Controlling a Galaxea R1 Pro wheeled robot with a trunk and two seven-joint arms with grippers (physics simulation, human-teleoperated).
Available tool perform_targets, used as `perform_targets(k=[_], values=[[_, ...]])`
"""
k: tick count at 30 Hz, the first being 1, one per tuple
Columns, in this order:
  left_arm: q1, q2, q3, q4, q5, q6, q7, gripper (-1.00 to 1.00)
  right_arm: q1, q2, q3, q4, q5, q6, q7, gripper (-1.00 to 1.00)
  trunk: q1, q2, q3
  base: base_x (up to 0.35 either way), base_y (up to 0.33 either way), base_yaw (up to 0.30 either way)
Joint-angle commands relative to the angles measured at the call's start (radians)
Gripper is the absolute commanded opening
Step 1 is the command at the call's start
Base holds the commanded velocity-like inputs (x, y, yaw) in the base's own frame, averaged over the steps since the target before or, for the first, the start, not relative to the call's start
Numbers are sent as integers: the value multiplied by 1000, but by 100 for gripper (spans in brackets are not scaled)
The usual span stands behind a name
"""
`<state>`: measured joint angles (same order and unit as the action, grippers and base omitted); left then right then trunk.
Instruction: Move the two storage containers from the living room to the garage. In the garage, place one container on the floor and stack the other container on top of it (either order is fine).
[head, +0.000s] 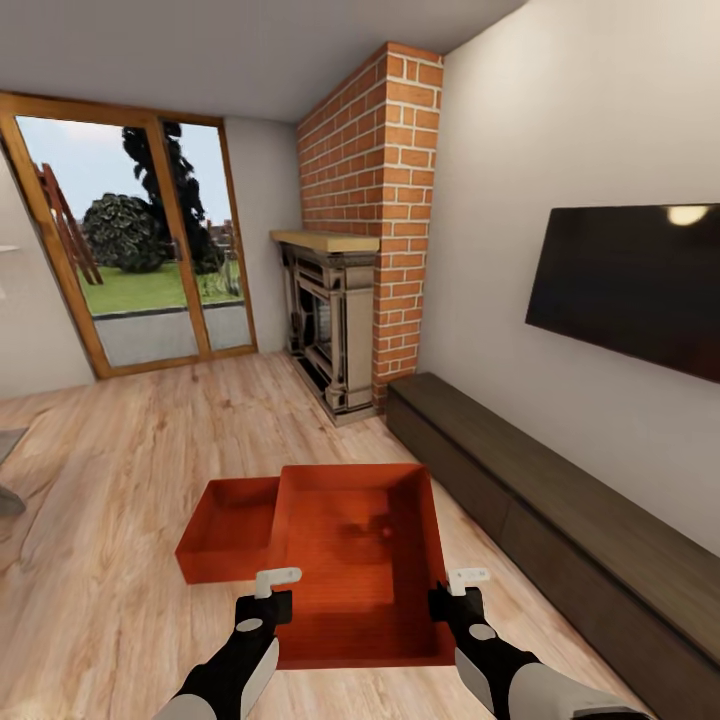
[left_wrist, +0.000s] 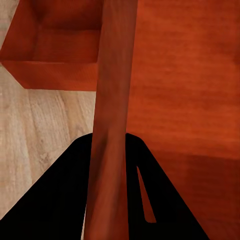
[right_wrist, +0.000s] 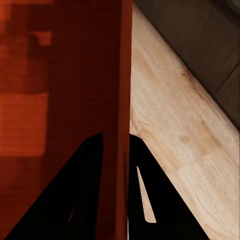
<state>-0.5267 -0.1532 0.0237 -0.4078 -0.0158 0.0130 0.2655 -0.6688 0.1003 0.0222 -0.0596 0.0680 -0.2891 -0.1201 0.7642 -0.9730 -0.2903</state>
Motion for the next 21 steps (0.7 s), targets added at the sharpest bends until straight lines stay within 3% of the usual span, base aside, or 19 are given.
perform_targets(k=[1,21], values=[[-1,-2,15,-35,-7,2,6,-100,0,0,-15,3,-8,-4,-9,-100,0,-1,0,0,0,218],[-1,-2,15,-36,-7,2,6,-100,0,0,-15,3,-8,-4,-9,-100,0,-1,9,0,0,261]])
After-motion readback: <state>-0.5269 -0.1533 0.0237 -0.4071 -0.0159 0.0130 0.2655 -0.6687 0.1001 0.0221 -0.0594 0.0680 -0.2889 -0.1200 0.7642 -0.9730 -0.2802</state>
